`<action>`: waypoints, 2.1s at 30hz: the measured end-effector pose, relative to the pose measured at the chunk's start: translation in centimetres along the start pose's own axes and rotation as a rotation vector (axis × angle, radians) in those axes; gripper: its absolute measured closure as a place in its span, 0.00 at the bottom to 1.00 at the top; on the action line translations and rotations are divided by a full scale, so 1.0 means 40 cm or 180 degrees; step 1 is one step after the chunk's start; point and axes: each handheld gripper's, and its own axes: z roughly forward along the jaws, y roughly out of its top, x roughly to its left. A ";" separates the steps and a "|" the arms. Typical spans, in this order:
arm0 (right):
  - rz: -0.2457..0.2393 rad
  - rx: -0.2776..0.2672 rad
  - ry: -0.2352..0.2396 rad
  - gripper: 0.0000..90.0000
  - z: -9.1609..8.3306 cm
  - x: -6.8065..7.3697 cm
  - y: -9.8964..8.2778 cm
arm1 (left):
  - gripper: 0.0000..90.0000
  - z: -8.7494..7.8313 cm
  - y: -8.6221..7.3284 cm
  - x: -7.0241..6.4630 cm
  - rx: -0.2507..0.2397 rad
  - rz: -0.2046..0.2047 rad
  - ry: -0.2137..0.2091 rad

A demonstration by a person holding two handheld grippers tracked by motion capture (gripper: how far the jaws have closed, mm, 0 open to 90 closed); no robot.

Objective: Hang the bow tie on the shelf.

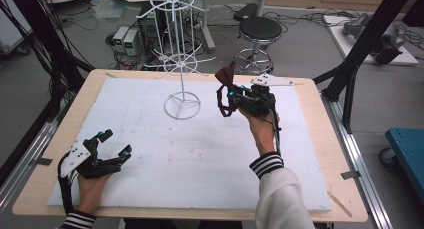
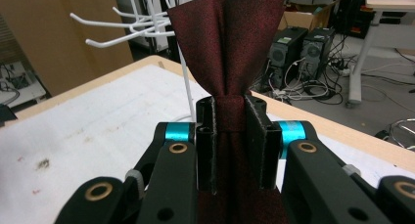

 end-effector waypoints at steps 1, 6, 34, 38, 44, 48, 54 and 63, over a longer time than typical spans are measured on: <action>-0.0007 -0.0021 -0.0027 0.85 0.002 0.000 0.000 | 0.13 0.000 0.000 0.000 0.0001 0.0006 0.0001; 0.0079 -0.0081 -0.0043 0.85 0.008 0.001 0.003 | 0.13 0.000 0.000 0.000 -0.0002 0.0007 0.0000; -0.0133 -0.0093 -0.0115 0.85 0.077 0.069 0.096 | 0.13 -0.001 0.000 0.001 -0.0001 -0.0001 -0.0005; -0.0139 -0.0102 -0.0101 0.85 0.083 0.079 0.104 | 0.13 -0.001 0.000 0.001 -0.0004 -0.0004 -0.0004; -0.0134 -0.0097 -0.0095 0.85 0.089 0.089 0.110 | 0.13 -0.001 0.000 0.001 -0.0002 0.0002 -0.0004; -0.0119 -0.0092 -0.0107 0.85 0.096 0.094 0.109 | 0.13 -0.001 0.000 0.001 -0.0002 0.0002 -0.0004; -0.0072 -0.0083 -0.0087 0.85 0.104 0.098 0.108 | 0.13 -0.001 0.000 0.001 -0.0002 0.0001 -0.0004; -0.0096 -0.0065 -0.0051 0.85 0.124 0.115 0.115 | 0.13 -0.001 0.000 0.002 0.0006 0.0009 -0.0006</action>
